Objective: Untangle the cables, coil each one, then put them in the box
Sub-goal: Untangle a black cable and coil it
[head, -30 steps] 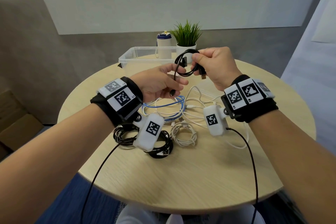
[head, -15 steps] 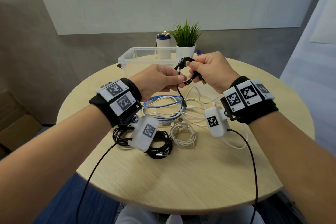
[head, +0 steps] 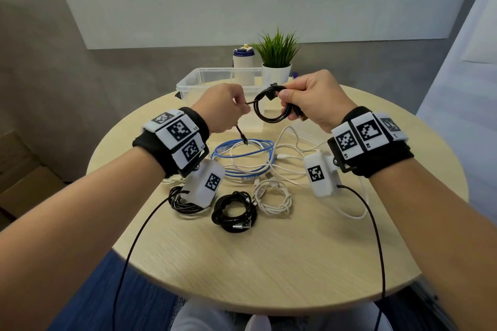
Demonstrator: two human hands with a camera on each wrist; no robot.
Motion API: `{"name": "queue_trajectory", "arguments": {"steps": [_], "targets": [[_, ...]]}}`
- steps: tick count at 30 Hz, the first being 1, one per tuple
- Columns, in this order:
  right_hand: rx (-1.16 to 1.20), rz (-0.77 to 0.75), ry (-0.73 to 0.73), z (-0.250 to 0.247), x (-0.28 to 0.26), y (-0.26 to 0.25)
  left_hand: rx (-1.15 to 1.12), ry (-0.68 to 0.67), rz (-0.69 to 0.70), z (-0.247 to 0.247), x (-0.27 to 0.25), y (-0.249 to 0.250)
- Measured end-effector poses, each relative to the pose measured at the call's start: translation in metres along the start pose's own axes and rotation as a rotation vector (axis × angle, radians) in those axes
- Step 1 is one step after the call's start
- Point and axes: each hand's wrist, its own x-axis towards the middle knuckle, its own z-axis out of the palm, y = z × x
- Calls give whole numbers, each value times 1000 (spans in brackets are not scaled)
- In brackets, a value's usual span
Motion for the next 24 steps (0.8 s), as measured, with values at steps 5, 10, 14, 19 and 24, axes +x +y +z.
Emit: {"name": "queue_trajectory", "arguments": {"steps": [5, 10, 14, 19, 24], "targets": [[-97, 29, -74, -2, -2, -2, 72, 142, 106, -3, 9, -4], [70, 64, -105, -1, -8, -2, 175, 161, 152, -2, 8, -10], [156, 47, -87, 0, -5, -5, 215, 67, 77, 3, 7, -13], [218, 73, -132, -2, -8, -6, -187, 27, -108, 4, 7, -16], [270, 126, -171, -2, -10, -3, -885, 64, -194, 9, 2, -14]]}}
